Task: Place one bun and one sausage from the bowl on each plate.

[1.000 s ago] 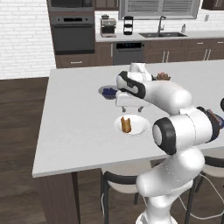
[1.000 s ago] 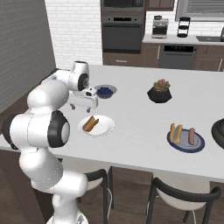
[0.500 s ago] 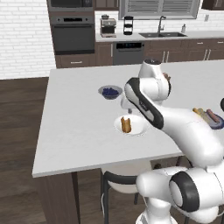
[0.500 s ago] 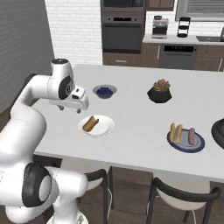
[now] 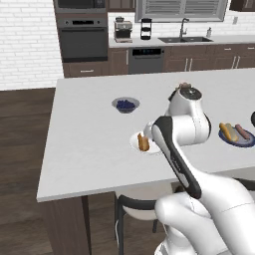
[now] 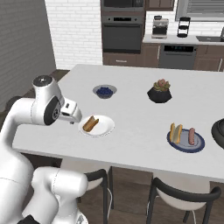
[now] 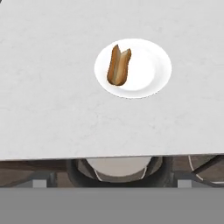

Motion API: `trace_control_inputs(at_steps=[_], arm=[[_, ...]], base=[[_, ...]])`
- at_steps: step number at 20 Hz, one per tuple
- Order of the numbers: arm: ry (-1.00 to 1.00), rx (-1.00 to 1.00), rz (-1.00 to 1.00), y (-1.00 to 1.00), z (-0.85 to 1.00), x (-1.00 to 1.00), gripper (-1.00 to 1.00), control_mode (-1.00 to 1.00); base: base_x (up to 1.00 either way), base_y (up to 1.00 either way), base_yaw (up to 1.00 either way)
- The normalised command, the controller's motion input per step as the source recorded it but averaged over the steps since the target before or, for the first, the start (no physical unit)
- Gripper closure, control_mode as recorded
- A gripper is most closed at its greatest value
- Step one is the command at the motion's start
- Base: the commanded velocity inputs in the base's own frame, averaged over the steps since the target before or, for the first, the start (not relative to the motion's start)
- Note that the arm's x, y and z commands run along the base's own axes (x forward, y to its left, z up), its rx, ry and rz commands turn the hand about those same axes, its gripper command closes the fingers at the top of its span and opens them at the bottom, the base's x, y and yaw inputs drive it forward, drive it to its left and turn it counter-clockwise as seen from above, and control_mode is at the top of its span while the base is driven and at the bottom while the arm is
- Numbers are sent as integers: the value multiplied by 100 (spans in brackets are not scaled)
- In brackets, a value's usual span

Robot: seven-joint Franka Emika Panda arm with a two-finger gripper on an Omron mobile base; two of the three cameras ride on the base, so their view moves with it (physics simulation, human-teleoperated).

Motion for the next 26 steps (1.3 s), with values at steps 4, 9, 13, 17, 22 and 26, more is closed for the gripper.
trace_control_inputs(at_steps=[4,9,13,17,22,26], arm=[[0,0,0,0,0,0,-100,-100],[0,0,0,0,0,0,-100,100],[0,0,0,0,0,0,-100,100],[0,0,0,0,0,0,-100,100],[0,0,0,0,0,0,-100,100],[0,0,0,0,0,0,-100,100]], base=[[0,0,0],[-10,-4,0],[-46,-81,-6],[-16,-100,-6],[3,-100,1],[5,-100,-3]])
